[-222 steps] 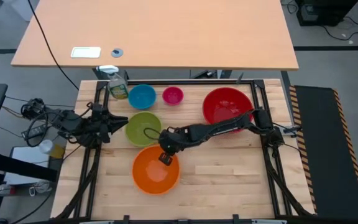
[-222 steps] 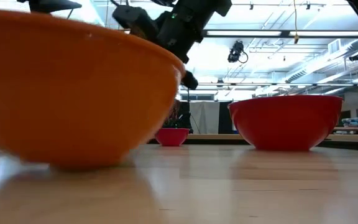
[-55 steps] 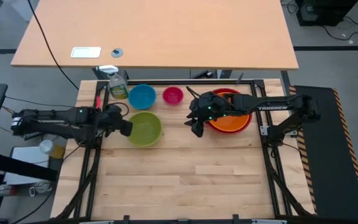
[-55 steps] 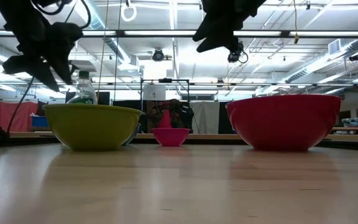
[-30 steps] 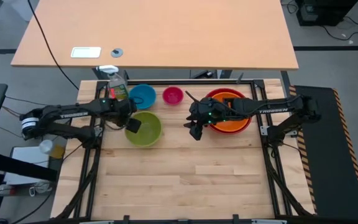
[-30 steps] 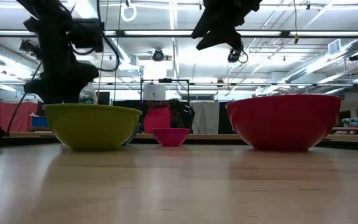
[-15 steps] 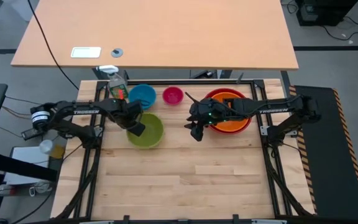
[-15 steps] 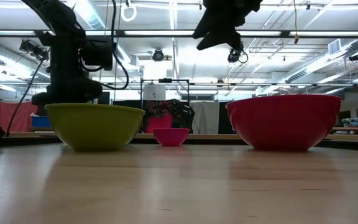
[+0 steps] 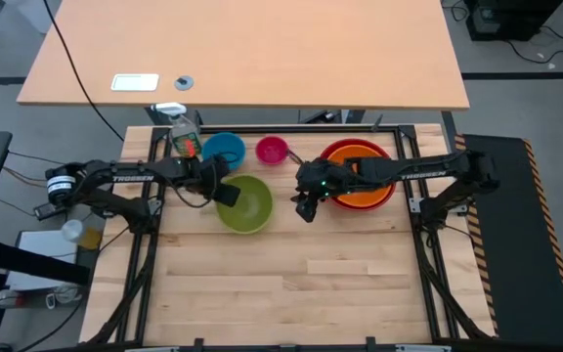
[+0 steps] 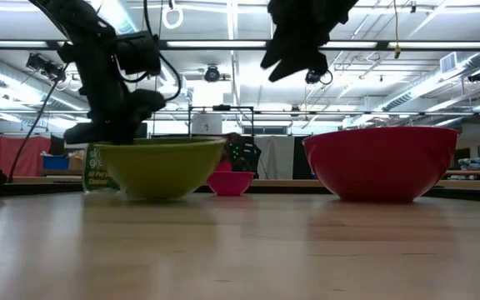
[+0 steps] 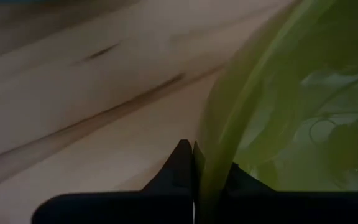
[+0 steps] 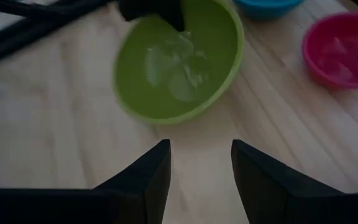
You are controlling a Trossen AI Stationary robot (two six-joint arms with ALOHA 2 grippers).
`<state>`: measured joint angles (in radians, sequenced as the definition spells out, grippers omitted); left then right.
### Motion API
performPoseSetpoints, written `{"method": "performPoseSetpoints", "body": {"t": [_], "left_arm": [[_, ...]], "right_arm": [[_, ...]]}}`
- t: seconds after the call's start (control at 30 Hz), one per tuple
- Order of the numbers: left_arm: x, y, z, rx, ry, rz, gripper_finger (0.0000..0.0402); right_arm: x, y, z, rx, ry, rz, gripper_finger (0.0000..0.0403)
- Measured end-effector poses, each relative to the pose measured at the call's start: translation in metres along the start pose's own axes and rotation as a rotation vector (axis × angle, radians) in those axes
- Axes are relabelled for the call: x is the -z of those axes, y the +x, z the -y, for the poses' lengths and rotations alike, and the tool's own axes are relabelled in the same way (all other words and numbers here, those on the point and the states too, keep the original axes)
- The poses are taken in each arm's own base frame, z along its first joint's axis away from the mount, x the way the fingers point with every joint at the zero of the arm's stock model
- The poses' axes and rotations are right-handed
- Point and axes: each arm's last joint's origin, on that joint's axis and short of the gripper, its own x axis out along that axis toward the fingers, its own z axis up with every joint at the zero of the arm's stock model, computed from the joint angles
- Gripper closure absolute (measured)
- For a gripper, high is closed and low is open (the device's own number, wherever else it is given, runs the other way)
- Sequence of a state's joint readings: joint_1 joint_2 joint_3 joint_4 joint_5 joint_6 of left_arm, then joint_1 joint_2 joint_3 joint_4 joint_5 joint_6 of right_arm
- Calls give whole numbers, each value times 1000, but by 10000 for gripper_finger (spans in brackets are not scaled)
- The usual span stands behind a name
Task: Nest bowls inside each other
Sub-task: Stack the green bowl on top of the orange bowl
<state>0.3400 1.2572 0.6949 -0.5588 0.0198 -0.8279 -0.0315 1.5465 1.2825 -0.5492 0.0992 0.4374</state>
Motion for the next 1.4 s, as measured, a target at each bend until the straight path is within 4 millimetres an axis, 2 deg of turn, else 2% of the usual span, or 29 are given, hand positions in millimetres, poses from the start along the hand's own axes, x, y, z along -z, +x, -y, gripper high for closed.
{"method": "performPoseSetpoints", "body": {"t": [0.1,0.33,0.5,0.73,0.97,1.13,1.4], "left_arm": [[3,0,11,34,-6,54,394],[14,-1,26,57,-26,127,394],[17,-3,38,108,-41,213,395],[15,-6,47,157,-70,315,395],[10,-9,53,212,-90,385,395],[8,-10,55,230,-57,405,391],[7,-11,57,256,-45,415,364]], "right_arm": [[3,8,-1,67,37,7,227],[-4,8,4,187,113,119,218],[-9,16,13,204,131,133,207],[-12,27,9,134,87,146,200],[-9,33,12,223,80,151,206],[-9,35,12,244,66,154,224],[-8,36,14,277,68,151,298]]}}
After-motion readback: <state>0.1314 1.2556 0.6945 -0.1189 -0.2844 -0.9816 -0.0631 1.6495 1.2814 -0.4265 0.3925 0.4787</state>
